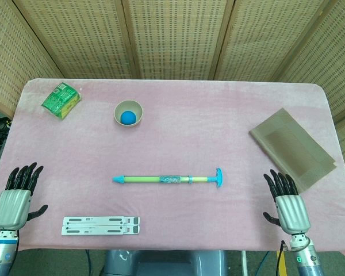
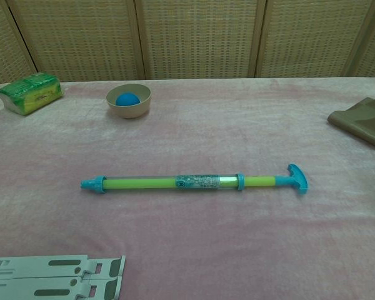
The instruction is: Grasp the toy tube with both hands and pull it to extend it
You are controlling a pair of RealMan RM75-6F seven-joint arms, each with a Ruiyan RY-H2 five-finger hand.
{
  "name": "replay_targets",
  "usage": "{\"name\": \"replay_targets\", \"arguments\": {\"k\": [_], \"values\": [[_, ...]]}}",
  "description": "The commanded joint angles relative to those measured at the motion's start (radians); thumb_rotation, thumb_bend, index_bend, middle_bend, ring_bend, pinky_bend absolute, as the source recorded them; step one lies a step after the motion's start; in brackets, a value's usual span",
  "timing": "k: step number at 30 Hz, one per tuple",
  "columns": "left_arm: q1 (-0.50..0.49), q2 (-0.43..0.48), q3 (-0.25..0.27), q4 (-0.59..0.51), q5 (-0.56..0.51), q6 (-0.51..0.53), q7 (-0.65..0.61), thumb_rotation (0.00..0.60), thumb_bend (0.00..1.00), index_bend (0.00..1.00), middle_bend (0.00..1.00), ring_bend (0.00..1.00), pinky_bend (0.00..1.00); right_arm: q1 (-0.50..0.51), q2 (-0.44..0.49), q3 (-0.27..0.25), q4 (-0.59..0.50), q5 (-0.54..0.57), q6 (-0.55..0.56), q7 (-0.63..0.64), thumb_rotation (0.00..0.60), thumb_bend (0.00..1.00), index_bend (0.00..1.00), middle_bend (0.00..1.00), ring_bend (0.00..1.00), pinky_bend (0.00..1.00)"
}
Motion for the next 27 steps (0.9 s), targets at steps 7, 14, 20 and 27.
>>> {"name": "replay_targets", "arguments": {"k": [7, 14, 20, 27], "values": [[-0.001, -0.001, 0.004, -0.009, 0.014, 0.004, 0.01, 0.6, 0.14, 0.0, 0.0, 0.0, 0.0, -0.005, 0.005, -0.003, 0.001, -0.007, 0.01, 0.009, 0.6, 0.14, 0.0, 0.0, 0.0, 0.0], [0.0, 0.002, 0.002, -0.012, 0.015, 0.007, 0.008, 0.6, 0.14, 0.0, 0.0, 0.0, 0.0, -0.005, 0.006, -0.003, 0.0, -0.013, 0.014, 0.012, 0.6, 0.14, 0.0, 0.0, 0.0, 0.0], [0.001, 0.004, 0.002, -0.017, 0.018, 0.013, 0.009, 0.6, 0.14, 0.0, 0.0, 0.0, 0.0, -0.004, 0.001, -0.008, 0.002, -0.019, 0.011, 0.007, 0.6, 0.14, 0.0, 0.0, 0.0, 0.0], [0.005, 0.004, 0.003, -0.02, 0.02, 0.018, 0.013, 0.6, 0.14, 0.0, 0.0, 0.0, 0.0, 0.005, -0.02, -0.019, -0.002, -0.056, 0.012, 0.003, 0.6, 0.15, 0.08, 0.09, 0.08, 0.13]]}}
